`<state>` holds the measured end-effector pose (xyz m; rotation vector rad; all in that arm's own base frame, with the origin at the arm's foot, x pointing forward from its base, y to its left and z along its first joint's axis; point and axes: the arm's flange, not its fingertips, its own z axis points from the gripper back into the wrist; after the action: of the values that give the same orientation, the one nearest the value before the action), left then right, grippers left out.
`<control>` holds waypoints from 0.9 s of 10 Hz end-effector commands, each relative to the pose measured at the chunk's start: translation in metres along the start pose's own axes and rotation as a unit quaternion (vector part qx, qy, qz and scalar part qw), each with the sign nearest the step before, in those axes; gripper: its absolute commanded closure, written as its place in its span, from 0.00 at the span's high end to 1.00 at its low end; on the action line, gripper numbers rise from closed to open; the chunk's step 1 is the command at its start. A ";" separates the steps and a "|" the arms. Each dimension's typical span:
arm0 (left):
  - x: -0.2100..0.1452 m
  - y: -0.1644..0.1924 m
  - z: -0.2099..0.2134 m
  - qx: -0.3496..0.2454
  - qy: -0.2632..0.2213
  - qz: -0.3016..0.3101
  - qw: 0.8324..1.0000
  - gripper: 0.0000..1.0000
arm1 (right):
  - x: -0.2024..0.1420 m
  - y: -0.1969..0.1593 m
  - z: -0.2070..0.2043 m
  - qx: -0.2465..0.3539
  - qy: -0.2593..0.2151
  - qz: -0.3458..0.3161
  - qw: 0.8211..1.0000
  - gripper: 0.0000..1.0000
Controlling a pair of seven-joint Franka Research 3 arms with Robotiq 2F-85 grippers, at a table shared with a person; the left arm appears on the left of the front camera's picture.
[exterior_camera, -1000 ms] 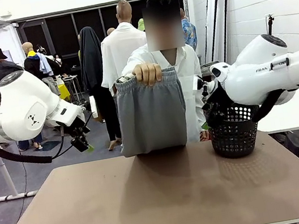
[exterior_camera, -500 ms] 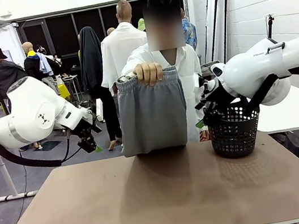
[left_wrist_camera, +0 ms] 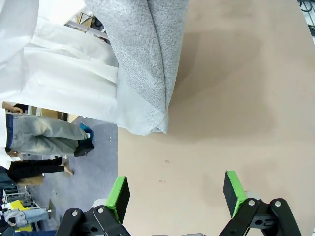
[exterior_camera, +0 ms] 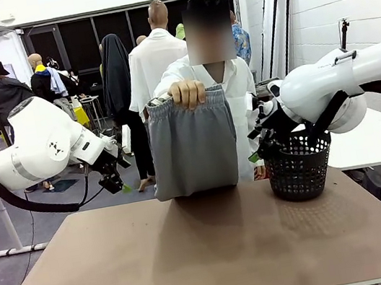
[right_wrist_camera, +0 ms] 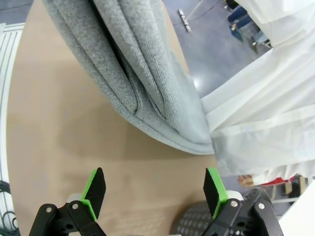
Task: Fold the training pants.
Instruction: Grab both ends of the Training pants handed by a person.
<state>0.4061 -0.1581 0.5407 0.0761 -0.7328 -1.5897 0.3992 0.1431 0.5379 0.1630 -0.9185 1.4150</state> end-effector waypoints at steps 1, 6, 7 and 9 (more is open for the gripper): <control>-0.003 0.007 -0.011 0.004 -0.037 0.000 0.999 1.00 | -0.002 -0.001 0.000 0.000 -0.001 -0.001 1.000 1.00; 0.004 0.023 -0.034 0.006 -0.102 -0.029 0.994 1.00 | -0.007 -0.011 -0.022 0.020 -0.060 0.017 0.998 1.00; 0.008 0.022 -0.035 0.003 -0.113 -0.027 0.993 1.00 | -0.009 -0.009 -0.022 0.037 -0.073 0.012 0.997 1.00; 0.009 0.023 -0.039 0.011 -0.128 -0.031 0.991 1.00 | -0.011 -0.013 -0.027 0.043 -0.098 0.012 0.994 1.00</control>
<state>0.4333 -0.1826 0.5320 -0.0626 -0.9193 -1.6490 0.4072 0.1489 0.5244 0.3225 -1.0011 1.4596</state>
